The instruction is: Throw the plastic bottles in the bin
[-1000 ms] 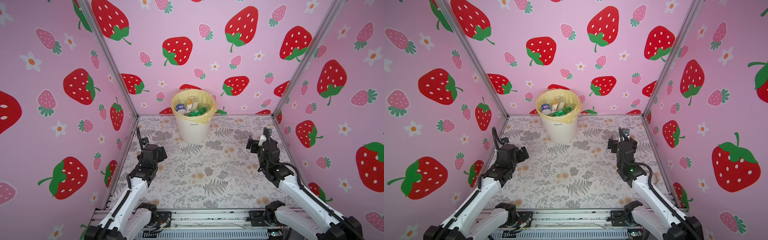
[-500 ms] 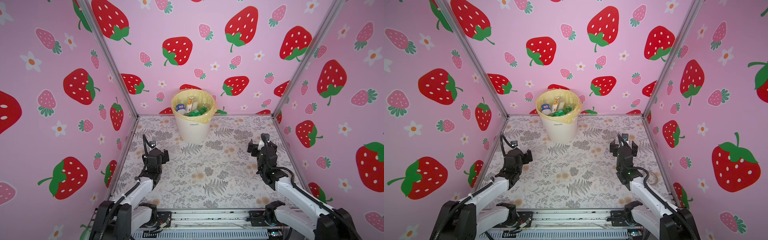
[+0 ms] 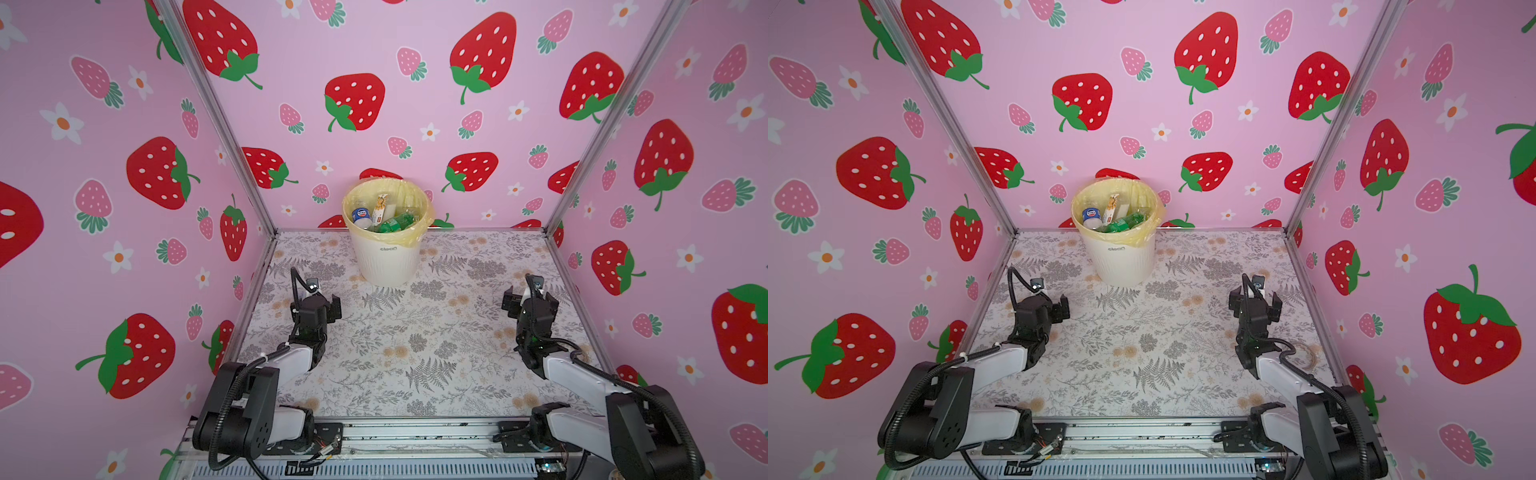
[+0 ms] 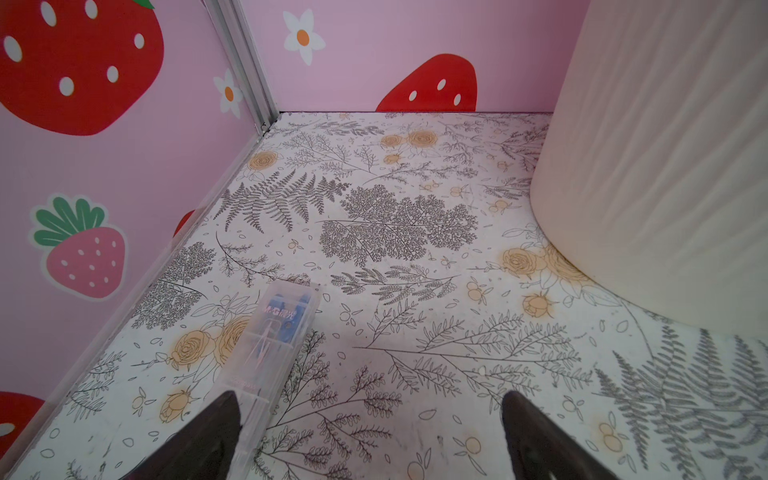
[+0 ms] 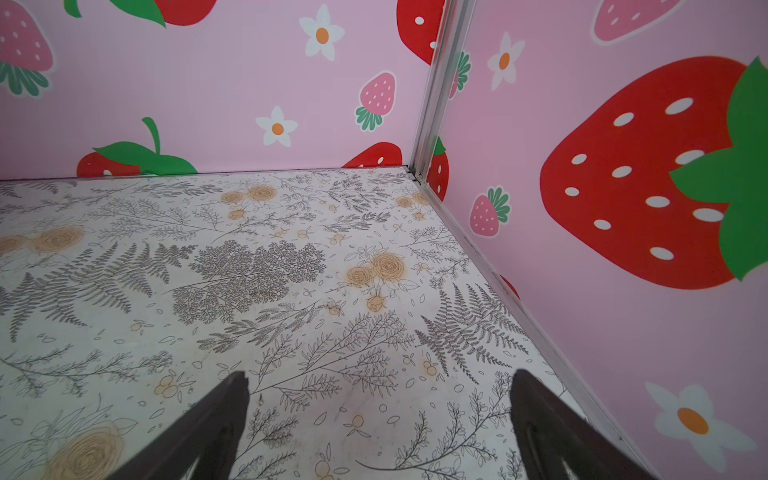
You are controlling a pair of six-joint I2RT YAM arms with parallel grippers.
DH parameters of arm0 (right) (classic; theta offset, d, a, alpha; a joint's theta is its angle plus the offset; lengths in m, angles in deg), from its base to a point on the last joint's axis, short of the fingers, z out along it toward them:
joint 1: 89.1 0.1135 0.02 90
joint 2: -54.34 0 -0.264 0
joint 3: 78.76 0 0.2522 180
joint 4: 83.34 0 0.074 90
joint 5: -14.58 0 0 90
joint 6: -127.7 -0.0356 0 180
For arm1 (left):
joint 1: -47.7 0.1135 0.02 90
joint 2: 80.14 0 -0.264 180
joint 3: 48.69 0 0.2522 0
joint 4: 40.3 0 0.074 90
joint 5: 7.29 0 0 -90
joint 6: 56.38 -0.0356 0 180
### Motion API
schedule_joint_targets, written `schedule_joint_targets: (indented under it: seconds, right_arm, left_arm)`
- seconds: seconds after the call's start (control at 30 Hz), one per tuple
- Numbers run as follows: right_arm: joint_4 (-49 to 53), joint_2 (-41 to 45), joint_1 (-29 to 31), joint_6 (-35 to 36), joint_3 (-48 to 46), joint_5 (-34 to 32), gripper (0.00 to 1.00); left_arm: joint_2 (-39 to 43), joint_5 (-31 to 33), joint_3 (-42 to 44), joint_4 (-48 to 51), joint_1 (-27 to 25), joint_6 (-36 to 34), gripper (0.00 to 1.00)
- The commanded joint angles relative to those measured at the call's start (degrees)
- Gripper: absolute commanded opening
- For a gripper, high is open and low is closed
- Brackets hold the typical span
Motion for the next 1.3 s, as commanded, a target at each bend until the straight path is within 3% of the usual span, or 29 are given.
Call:
schedule_joint_targets:
  seconds: [0.0,0.33,0.47,0.57,0.7,1.0,1.1,1.2,1.27]
  right_arm:
    - [-7.5,-2.7,-2.5,-1.4,-1.3,0.3,0.99]
    - [-16.4,-8.6,-9.2,-4.8,-4.3,0.2,0.99]
    - [-20.3,-10.4,-10.0,-6.2,-5.3,2.6,1.0]
    - [-26.0,-11.0,-10.0,-4.7,-7.1,1.7,0.99]
    - [-37.8,-14.5,-10.2,-4.5,-11.3,0.2,0.99]
    - [-38.1,-15.0,-10.1,-1.5,-11.0,6.7,0.99]
    - [-39.6,-17.0,-10.1,1.2,-10.6,12.8,0.99]
    - [-49.4,-23.8,-10.1,2.9,-11.4,15.6,0.99]
    - [-39.6,-20.2,-10.1,2.6,-9.4,16.7,0.99]
  left_arm:
    - [-1.3,-2.1,-0.8,-3.7,1.2,-0.2,0.99]
    - [-2.7,-4.1,-2.4,-2.5,4.9,2.2,0.99]
    - [-9.3,-9.6,4.3,-21.5,8.3,3.7,0.99]
    - [-10.9,-12.7,-0.2,-14.3,7.9,1.7,0.99]
    - [-12.2,-10.3,-3.0,-10.7,6.7,0.7,0.99]
    - [-11.8,-10.7,-3.1,-9.8,6.9,0.9,0.99]
    - [-11.8,-11.0,-3.2,-9.8,6.9,1.0,0.99]
    - [-11.8,-11.1,-3.2,-9.7,6.9,0.9,0.99]
    - [-11.8,-11.0,-3.2,-9.7,6.9,0.9,0.99]
